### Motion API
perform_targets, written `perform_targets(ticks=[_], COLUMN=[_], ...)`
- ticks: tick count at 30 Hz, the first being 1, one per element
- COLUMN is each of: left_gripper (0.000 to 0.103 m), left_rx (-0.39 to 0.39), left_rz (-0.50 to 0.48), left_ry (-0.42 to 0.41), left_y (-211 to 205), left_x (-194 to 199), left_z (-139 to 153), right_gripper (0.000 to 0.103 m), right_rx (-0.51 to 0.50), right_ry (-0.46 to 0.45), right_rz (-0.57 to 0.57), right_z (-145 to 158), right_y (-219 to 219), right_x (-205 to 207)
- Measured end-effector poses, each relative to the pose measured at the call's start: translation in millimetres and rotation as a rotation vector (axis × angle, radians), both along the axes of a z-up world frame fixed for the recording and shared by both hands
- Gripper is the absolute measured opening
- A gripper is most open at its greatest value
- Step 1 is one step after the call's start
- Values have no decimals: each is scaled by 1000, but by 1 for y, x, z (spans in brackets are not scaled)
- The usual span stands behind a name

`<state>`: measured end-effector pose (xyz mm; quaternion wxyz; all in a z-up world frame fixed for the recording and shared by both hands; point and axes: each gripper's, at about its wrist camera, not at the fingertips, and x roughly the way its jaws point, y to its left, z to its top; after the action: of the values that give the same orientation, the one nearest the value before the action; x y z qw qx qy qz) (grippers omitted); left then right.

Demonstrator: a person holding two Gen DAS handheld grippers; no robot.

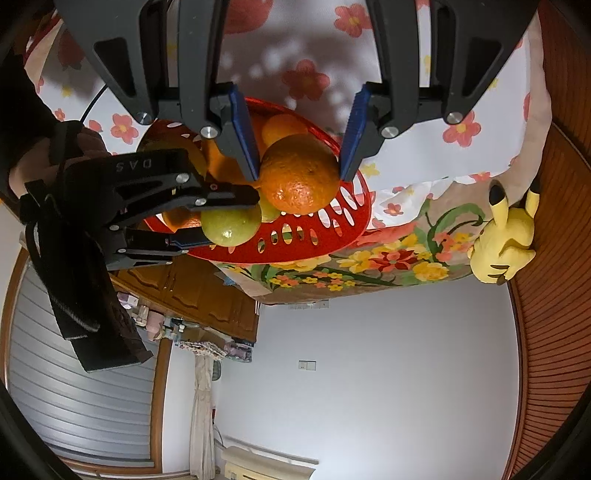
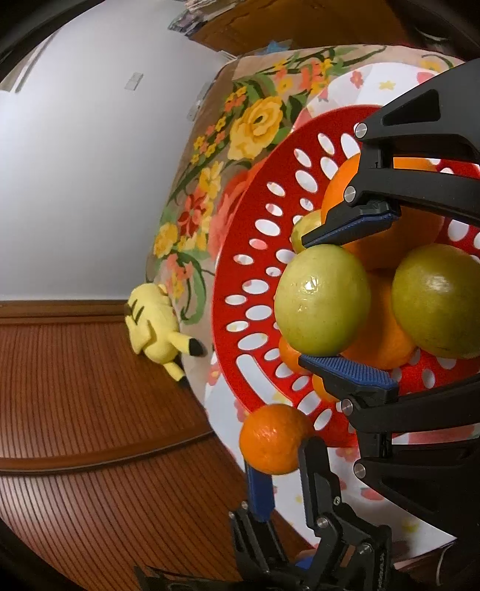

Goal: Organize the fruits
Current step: 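Carry the tangerine and lime over the red basket with both tools, then open both tools to drop the tangerine and lime into the basket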

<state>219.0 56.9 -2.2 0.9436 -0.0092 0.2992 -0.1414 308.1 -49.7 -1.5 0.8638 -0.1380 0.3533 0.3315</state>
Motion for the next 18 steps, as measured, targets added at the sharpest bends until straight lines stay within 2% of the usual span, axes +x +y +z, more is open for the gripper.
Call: perform_targets(ticks=[5,18], left_gripper=[43,43], left_rx=[-2,6], left_rz=[-4,-2], left_ry=[8,19], left_y=[-1,-2], left_x=[6,13], left_z=[-3,-5], right_gripper=[58,60], right_rx=[-46,22], right_ry=[4,-14], right_rz=[-5,-45], right_z=[-6,10], right_y=[7,-7], right_x=[5,8])
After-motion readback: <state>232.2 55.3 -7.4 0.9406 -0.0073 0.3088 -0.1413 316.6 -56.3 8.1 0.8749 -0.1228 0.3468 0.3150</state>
